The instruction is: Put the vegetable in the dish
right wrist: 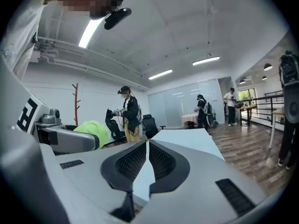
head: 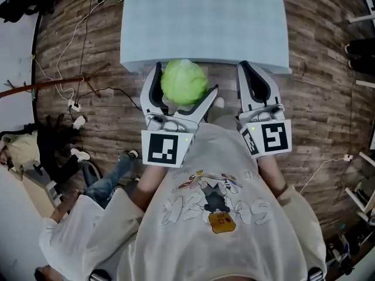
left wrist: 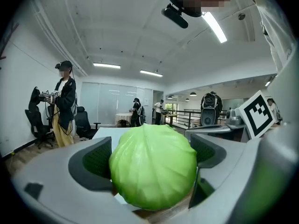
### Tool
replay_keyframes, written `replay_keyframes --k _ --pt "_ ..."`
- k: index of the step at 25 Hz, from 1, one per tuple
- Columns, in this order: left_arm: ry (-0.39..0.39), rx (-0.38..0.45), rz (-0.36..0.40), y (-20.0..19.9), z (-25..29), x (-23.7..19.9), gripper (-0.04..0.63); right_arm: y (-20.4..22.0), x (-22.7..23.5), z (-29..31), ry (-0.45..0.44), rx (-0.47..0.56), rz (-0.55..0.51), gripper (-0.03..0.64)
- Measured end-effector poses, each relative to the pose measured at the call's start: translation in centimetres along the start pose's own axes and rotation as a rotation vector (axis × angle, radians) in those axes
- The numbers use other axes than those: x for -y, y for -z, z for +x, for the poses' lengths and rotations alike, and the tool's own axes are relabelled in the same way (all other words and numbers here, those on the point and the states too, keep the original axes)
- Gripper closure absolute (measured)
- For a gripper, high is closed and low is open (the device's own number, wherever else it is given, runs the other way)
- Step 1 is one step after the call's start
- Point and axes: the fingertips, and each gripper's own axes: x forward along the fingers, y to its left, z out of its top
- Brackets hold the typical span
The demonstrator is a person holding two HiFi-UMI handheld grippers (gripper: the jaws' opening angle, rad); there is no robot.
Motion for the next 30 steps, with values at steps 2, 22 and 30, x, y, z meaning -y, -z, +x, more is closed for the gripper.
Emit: replay_keyframes --k 2,22,30 --pt "0.015 -0.006 -0.006 0.2 -1.0 1.0 0.058 0.6 0.0 -1.8 0.023 -0.004 0.009 0.594" --pt "-0.076 0.072 0.025 -0.6 -0.7 4.4 0.058 1.3 4.1 -6.8 0.006 0.023 0.048 0.594" --pt "-0.062 0.073 -0.003 -1.3 3.2 3.1 0.058 1.1 5.6 -2.6 0.001 -0.007 -0.014 0.594"
